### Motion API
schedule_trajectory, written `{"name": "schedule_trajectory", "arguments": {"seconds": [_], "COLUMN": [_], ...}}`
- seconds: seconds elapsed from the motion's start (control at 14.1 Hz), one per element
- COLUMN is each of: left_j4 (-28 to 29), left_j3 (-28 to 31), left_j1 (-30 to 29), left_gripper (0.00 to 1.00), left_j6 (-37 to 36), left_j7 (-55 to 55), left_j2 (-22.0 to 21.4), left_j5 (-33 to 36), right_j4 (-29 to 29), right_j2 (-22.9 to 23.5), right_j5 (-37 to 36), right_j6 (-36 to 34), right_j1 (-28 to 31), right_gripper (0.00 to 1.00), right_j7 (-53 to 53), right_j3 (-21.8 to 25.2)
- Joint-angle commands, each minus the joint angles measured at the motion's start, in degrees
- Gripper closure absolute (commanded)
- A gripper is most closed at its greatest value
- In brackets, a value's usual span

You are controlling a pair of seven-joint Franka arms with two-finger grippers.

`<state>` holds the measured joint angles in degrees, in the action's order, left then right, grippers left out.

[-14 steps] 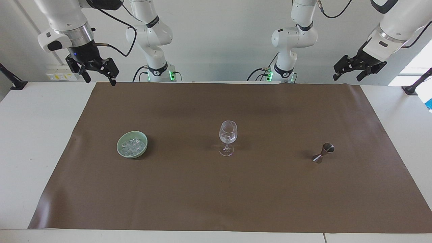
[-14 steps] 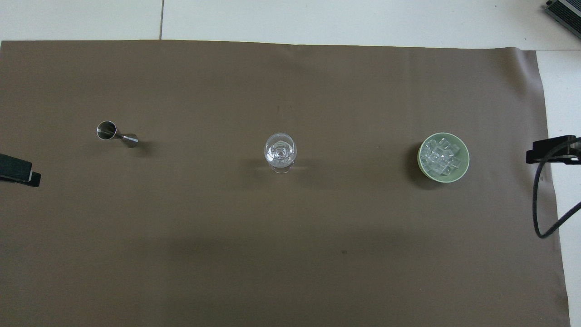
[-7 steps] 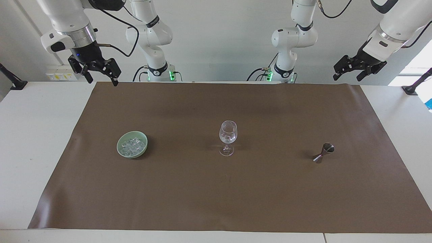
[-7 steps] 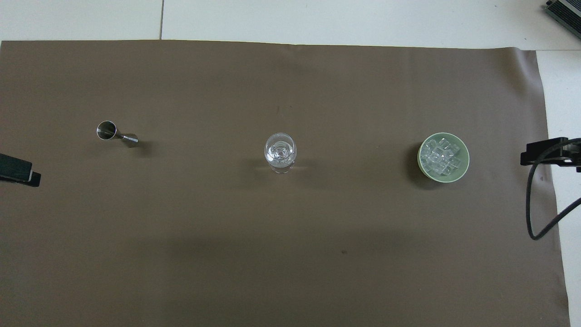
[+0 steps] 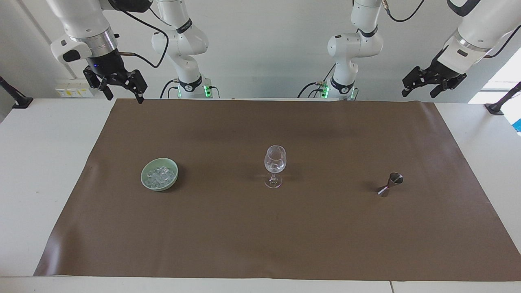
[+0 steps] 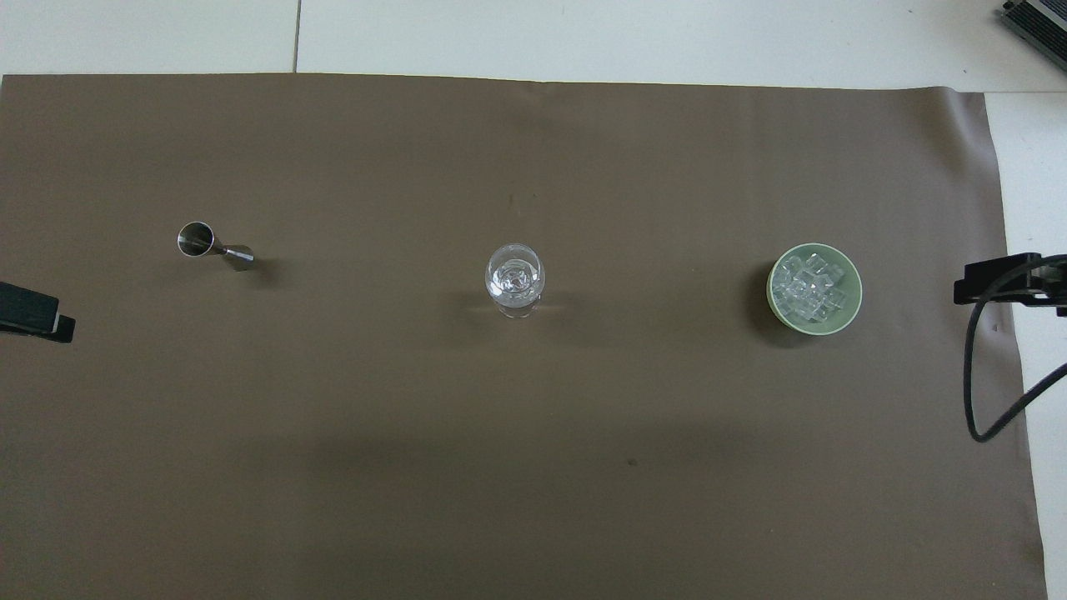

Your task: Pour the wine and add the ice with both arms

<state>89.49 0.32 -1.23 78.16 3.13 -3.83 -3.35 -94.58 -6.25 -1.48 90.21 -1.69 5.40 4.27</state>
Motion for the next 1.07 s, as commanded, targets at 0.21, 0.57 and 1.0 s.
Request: {"name": "schedule_trajectory", "arguments": {"seconds": [0.21,0.57,1.0], "left_j4": [1.3,1.3,1.3], "left_j3": [-0.4,-0.4,-0.4], "left_j1": [-0.4,-0.4,-0.4], "left_gripper": [0.0,0.0,0.0], "left_j6": [-0.3,-0.3,-0.3], "left_j7": [-0.5,-0.5,-0.5], "left_j2": [-1.4,-1.4,-1.4], "left_j5": [1.0,1.1,1.0], "right_j4": [-1.6,-1.6,-1.6], "right_j2": [-1.5,-1.5,-1.5], "right_j5": [1.0,1.0,1.0], "right_j6": [0.2,0.2,0.2], "right_j1": [0.6,0.6,0.6], "right_gripper": [0.0,0.0,0.0], "right_j7": [0.5,0.5,0.5], "right_j3": [-0.6,-0.6,-0.6]}}
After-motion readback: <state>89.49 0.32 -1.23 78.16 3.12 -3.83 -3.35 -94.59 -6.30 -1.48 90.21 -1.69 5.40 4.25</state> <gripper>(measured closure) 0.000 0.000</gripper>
